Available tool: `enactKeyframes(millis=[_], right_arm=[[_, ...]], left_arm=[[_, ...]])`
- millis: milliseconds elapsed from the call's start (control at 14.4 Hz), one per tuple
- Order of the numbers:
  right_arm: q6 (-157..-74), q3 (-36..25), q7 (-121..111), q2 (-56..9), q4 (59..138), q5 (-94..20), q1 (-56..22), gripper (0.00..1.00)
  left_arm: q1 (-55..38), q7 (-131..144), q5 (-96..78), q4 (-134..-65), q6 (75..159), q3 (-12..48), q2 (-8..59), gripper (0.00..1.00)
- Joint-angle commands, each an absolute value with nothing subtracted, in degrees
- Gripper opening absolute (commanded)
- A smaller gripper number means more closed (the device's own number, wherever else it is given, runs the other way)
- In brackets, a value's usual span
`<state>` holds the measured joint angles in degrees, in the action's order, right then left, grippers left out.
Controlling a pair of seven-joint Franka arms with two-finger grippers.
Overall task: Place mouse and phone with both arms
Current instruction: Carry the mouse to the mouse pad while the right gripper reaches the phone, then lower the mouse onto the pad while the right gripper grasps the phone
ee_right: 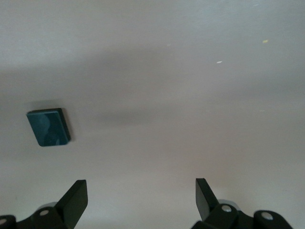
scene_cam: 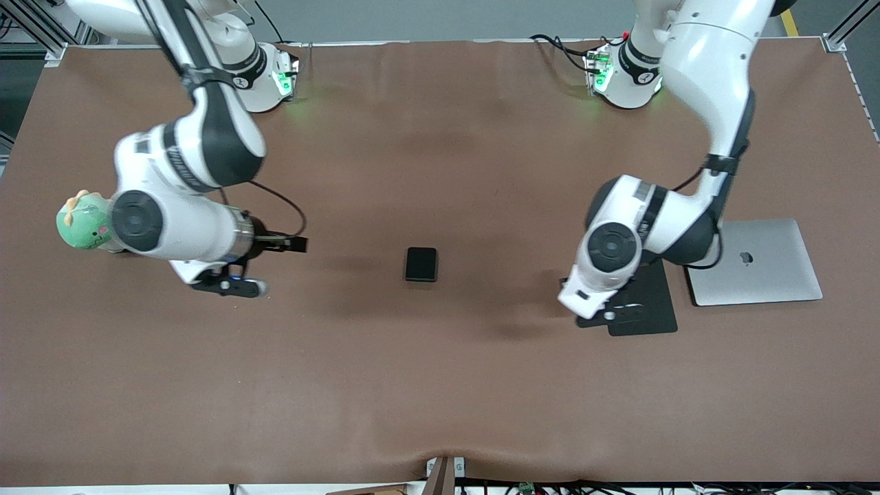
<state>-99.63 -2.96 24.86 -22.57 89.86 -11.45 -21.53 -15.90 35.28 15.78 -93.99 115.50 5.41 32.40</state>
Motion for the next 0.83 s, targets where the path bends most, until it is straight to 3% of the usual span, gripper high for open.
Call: enactKeyframes(millis=[0,347,763], right_arm=[[-103.7,-3.5,29.7,-25.3,89.8,-12.7,-26.0,1.00],[-113.3,-3.5,36.5,-30.3,89.7,-12.7,-31.7,1.00],[-117.5,-3.1,39.4,-34.6,89.4,-12.7,-35.9,1.00]], left_arm=[[-12.2,35.2,19.2,-101.3,120.2,6.2,29.3,0.17],[-6.1,31.2,21.5,-104.7,126.7,6.4,29.4,0.18],[-5.8,30.8,21.5,-104.2,133.6,6.3,33.0,0.18]])
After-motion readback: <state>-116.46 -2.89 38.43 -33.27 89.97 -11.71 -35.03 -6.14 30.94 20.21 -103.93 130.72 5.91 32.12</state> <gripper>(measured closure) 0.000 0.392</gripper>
